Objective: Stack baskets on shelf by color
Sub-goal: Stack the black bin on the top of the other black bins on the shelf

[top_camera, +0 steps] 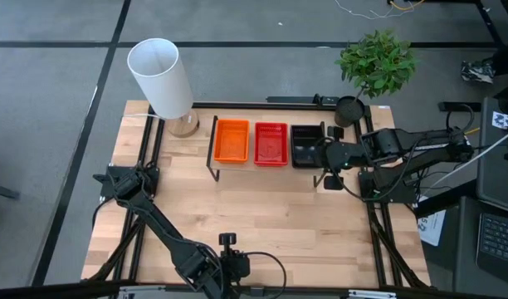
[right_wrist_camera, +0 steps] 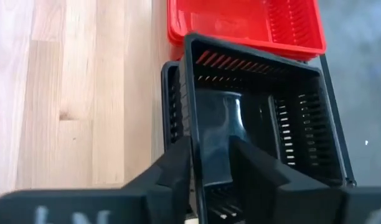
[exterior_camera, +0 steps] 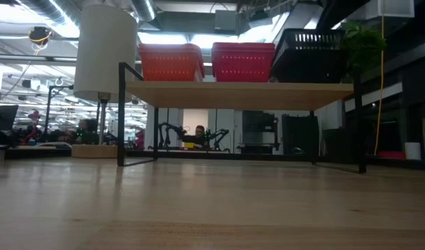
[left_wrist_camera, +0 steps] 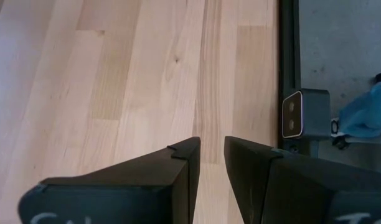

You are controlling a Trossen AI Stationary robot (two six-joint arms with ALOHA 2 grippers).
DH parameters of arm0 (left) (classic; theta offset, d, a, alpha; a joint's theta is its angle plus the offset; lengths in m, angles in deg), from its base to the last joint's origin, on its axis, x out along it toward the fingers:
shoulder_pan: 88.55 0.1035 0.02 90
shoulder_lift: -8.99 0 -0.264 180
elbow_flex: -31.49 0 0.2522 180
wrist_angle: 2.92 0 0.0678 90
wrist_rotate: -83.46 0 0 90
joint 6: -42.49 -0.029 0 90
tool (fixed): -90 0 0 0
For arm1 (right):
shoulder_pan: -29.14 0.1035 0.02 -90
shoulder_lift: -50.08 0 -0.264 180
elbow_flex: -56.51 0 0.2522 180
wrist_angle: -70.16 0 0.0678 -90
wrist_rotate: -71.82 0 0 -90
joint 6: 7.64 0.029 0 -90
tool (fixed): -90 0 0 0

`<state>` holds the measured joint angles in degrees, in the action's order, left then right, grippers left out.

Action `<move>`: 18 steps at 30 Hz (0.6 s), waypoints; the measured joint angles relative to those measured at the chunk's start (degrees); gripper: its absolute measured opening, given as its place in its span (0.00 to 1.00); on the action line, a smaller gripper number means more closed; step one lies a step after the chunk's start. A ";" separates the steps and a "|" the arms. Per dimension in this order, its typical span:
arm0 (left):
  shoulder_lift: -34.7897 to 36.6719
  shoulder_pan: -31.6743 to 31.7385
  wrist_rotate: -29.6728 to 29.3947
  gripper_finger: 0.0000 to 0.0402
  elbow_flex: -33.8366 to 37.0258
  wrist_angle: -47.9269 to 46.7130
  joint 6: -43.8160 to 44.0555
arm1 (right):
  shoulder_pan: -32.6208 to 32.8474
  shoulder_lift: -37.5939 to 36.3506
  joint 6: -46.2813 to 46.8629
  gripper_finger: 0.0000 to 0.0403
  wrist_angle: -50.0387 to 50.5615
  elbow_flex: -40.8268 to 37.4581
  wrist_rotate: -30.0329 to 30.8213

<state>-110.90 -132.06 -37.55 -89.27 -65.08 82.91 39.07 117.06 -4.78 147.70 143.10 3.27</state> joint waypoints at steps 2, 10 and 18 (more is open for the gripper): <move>0.00 0.00 0.00 0.16 0.00 0.00 0.17 | -0.02 0.00 0.14 0.32 -0.59 0.01 0.00; 0.00 0.00 0.35 0.16 0.00 0.01 0.19 | 0.53 0.07 1.74 0.40 -1.33 4.44 -1.26; 0.00 -0.01 0.37 0.16 0.00 0.07 0.14 | 1.20 0.58 8.46 0.40 -1.37 3.66 6.50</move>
<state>-110.90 -132.07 -37.17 -89.27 -65.02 83.05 40.27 117.64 3.67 146.33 146.77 9.77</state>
